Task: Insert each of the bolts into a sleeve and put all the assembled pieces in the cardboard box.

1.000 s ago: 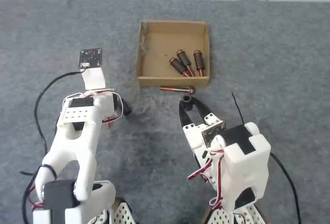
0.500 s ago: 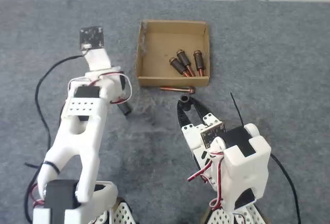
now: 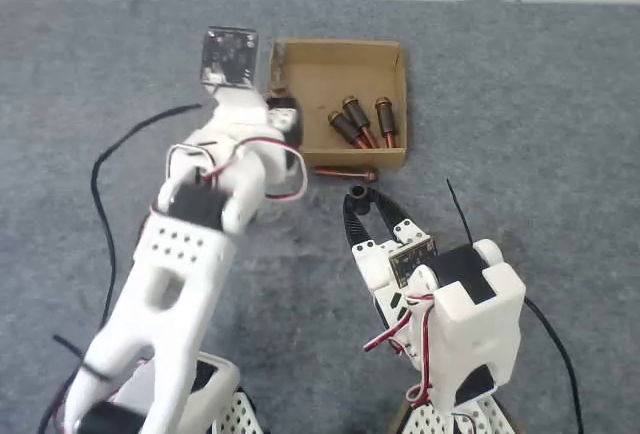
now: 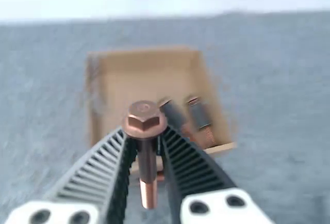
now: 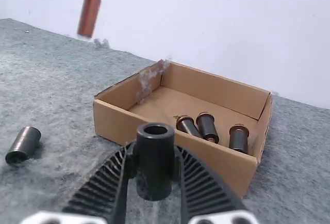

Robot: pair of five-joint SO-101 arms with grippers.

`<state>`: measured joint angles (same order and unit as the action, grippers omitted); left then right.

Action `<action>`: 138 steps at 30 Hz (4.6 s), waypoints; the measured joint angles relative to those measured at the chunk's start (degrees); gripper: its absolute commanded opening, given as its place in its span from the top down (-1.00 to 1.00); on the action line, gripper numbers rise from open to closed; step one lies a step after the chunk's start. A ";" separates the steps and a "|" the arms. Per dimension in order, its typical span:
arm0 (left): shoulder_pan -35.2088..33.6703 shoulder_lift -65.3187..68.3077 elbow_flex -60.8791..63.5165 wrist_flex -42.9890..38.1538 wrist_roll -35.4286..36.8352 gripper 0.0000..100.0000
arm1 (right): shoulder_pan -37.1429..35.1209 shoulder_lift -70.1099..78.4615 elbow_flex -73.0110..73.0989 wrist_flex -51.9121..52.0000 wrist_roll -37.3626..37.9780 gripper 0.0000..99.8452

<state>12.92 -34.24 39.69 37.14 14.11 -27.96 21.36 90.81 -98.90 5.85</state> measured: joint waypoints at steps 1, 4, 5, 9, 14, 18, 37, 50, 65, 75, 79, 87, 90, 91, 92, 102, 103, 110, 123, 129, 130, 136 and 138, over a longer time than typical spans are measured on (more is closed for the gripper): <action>1.32 -1.76 0.62 0.00 0.00 0.98 | 0.00 0.00 0.00 0.00 0.00 0.99; 4.40 -5.54 2.64 0.00 0.00 0.98 | 0.00 0.00 0.00 0.00 0.00 0.99; 5.27 -6.51 3.34 0.00 0.00 0.98 | 0.00 0.00 0.00 0.00 0.00 0.99; 7.65 -9.49 7.56 -2.02 0.00 0.98 | 0.00 0.00 0.00 0.00 0.00 0.99; 10.55 -12.22 16.70 -12.31 7.30 0.98 | 0.00 0.00 0.00 0.00 0.00 0.99; 11.87 -15.91 23.65 -20.75 13.27 0.98 | 0.00 0.00 0.00 0.00 0.00 0.99; 15.91 -29.63 34.29 -22.24 14.68 0.98 | 0.00 0.00 0.00 0.00 0.00 0.99; 19.34 -41.58 34.20 -10.37 14.68 0.98 | 0.00 0.00 0.00 0.00 0.00 0.99; 19.25 -41.58 37.71 -10.29 11.96 0.98 | 0.00 0.00 0.00 0.00 0.00 0.99; 19.16 -41.67 44.04 -20.40 11.87 0.98 | 0.00 0.00 0.00 0.00 0.00 0.99; 17.67 -41.58 45.71 -26.11 11.87 0.98 | 0.00 0.00 0.00 0.00 0.00 0.99; 16.26 -40.70 45.71 -30.77 11.87 0.98 | 0.00 0.00 0.00 0.00 0.00 0.99; 13.45 -35.60 44.13 -33.23 11.87 0.98 | -0.09 0.00 0.00 0.00 0.00 0.99; 12.84 -33.32 43.16 -33.41 11.87 0.98 | -0.35 0.00 0.00 0.00 0.00 0.99; 12.22 -30.86 42.20 -33.41 11.87 0.98 | -0.70 0.00 0.00 0.00 0.00 0.99; 12.13 -24.70 40.62 -33.41 11.87 0.98 | -1.14 0.00 0.00 0.00 0.00 0.99; 12.04 -24.70 40.62 -33.41 11.87 0.98 | -1.14 0.00 0.00 0.00 0.00 0.99; 13.10 -24.70 40.62 -33.76 11.87 0.98 | -1.05 0.00 0.00 0.00 0.00 0.99; 13.63 -14.33 36.57 -36.92 11.87 0.98 | -1.05 0.00 0.00 0.00 0.00 0.99; 13.63 -14.07 36.40 -36.92 11.87 0.98 | -1.14 0.00 0.00 0.00 0.00 0.99; 13.63 -13.89 36.40 -36.92 11.87 0.98 | -1.14 0.00 0.00 0.00 0.00 0.99; 13.63 -13.80 36.40 -36.92 11.87 0.98 | -1.14 0.00 0.00 0.00 0.00 0.99; 13.63 -13.80 36.40 -36.92 11.87 0.98 | -1.14 0.00 0.00 0.00 0.00 0.99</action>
<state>26.55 -48.04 76.09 0.22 25.98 -29.10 21.36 90.81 -98.90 5.85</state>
